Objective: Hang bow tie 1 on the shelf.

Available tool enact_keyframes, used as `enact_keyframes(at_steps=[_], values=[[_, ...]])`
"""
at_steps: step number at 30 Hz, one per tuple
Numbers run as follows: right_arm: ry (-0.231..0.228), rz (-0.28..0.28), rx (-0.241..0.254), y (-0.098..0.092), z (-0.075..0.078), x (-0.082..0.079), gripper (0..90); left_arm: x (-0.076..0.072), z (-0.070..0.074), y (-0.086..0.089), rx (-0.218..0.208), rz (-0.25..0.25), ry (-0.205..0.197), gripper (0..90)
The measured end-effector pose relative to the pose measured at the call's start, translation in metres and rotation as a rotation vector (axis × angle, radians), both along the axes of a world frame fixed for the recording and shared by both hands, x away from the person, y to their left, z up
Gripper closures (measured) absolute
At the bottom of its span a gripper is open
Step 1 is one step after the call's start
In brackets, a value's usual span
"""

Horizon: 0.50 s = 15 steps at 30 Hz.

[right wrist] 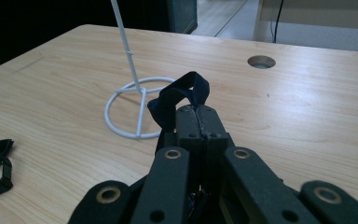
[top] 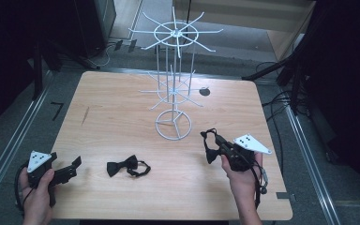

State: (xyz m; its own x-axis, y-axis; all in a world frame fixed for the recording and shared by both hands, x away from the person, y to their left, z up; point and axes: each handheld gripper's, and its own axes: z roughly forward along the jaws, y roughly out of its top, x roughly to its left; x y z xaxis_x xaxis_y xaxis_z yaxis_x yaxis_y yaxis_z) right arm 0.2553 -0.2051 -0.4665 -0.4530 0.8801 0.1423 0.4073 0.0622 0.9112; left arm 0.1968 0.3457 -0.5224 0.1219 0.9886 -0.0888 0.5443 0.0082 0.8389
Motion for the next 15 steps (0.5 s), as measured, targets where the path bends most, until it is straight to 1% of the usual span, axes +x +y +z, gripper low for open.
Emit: enact_keyframes(at_steps=[8,15], values=[[-0.015,0.013,-0.001,0.005,0.006,0.0,90.0,0.0,0.0,0.0,0.0,0.002,0.0,8.4],[-0.031,0.021,0.015,0.009,0.013,0.001,90.0,0.0,0.0,0.0,-0.002,0.0,0.002,8.4]])
